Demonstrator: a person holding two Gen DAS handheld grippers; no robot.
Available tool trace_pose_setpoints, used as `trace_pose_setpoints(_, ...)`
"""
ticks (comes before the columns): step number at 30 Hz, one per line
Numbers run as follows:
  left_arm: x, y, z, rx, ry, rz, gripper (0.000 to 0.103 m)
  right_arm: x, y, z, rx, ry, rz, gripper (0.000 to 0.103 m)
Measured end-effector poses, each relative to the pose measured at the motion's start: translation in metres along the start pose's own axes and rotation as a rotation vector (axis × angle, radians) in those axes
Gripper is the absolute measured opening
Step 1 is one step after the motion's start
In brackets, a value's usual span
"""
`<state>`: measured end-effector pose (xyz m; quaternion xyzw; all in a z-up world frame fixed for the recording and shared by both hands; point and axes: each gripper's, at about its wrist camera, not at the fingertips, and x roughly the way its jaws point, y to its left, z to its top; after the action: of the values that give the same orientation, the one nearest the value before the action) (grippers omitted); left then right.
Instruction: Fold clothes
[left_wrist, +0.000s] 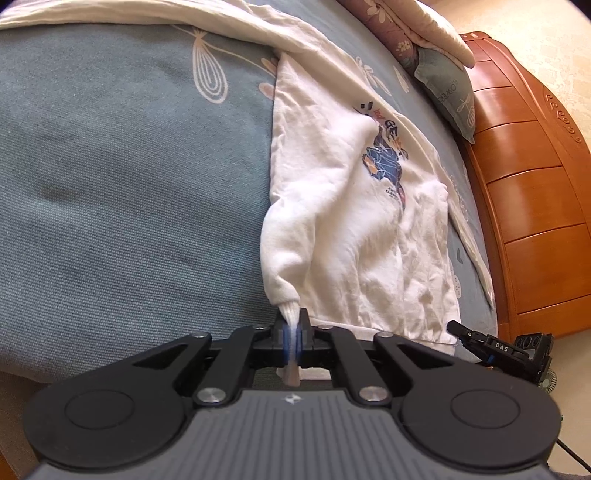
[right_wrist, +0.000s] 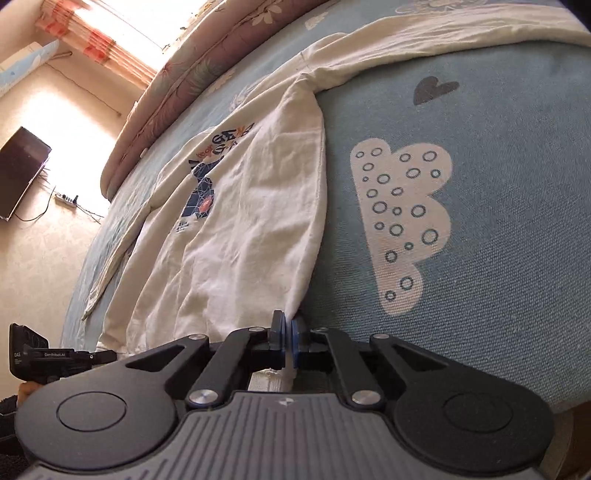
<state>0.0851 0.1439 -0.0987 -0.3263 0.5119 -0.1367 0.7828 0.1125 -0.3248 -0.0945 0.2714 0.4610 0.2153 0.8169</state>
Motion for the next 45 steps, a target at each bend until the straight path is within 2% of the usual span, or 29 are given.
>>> trace_pose_setpoints(3,-0.012,-0.011,-0.004,0.023,-0.009,-0.026,0.002,-0.011,0.01,0.009,-0.044,0.001,0.011,0.007)
trace_pose_setpoints(7,-0.019,-0.022,-0.01,0.051,0.006,-0.026,0.002,-0.027,0.018,0.015,-0.109,0.023,-0.024,0.007)
trace_pose_setpoints(11,-0.002,-0.016,-0.016,0.061,0.085,0.04,0.004,-0.034,0.009,0.012,-0.102,0.048,-0.064,0.007)
trace_pose_setpoints(14,0.003,-0.015,-0.019,0.088,0.128,0.099,0.004,-0.025,0.001,0.007,-0.096,0.085,-0.149,0.01)
trace_pose_setpoints(17,-0.016,-0.026,-0.009,0.161,0.093,0.116,0.004,-0.033,-0.002,0.01,-0.085,0.057,-0.166,0.012)
trace_pose_setpoints(20,-0.037,-0.041,0.019,0.244,-0.004,0.142,0.007,-0.044,0.006,0.026,-0.109,-0.007,-0.178,0.015)
trace_pose_setpoints(22,-0.038,-0.054,0.045,0.296,-0.061,0.158,0.009,-0.04,0.018,0.041,-0.146,-0.032,-0.177,0.027)
trace_pose_setpoints(24,-0.028,-0.064,0.07,0.335,-0.102,0.157,0.01,-0.026,0.033,0.056,-0.196,-0.039,-0.179,0.046)
trace_pose_setpoints(27,0.009,-0.069,0.103,0.318,-0.112,0.127,0.01,0.002,0.041,0.071,-0.236,-0.041,-0.177,0.055)
trace_pose_setpoints(30,0.049,-0.067,0.126,0.28,-0.13,0.095,0.01,0.031,0.044,0.085,-0.268,-0.043,-0.175,0.061)
trace_pose_setpoints(33,0.082,-0.062,0.145,0.238,-0.149,0.066,0.01,0.06,0.048,0.099,-0.3,-0.044,-0.172,0.065)
trace_pose_setpoints(34,0.09,-0.058,0.149,0.245,-0.159,0.087,0.01,0.07,0.049,0.104,-0.311,-0.044,-0.171,0.065)
trace_pose_setpoints(36,0.1,-0.054,0.154,0.319,-0.202,0.224,0.01,0.089,0.051,0.113,-0.332,-0.045,-0.169,0.065)
trace_pose_setpoints(37,0.103,-0.051,0.156,0.359,-0.223,0.277,0.005,0.099,0.052,0.118,-0.343,-0.045,-0.168,0.065)
trace_pose_setpoints(41,0.092,-0.039,0.166,0.412,-0.239,0.331,0.005,0.118,0.068,0.121,-0.412,-0.04,-0.172,0.054)
trace_pose_setpoints(44,0.084,-0.046,0.169,0.442,-0.231,0.353,0.004,0.122,0.084,0.115,-0.477,-0.033,-0.179,0.055)
trace_pose_setpoints(45,0.082,-0.053,0.166,0.464,-0.228,0.34,0.005,0.124,0.09,0.113,-0.499,-0.03,-0.181,0.06)
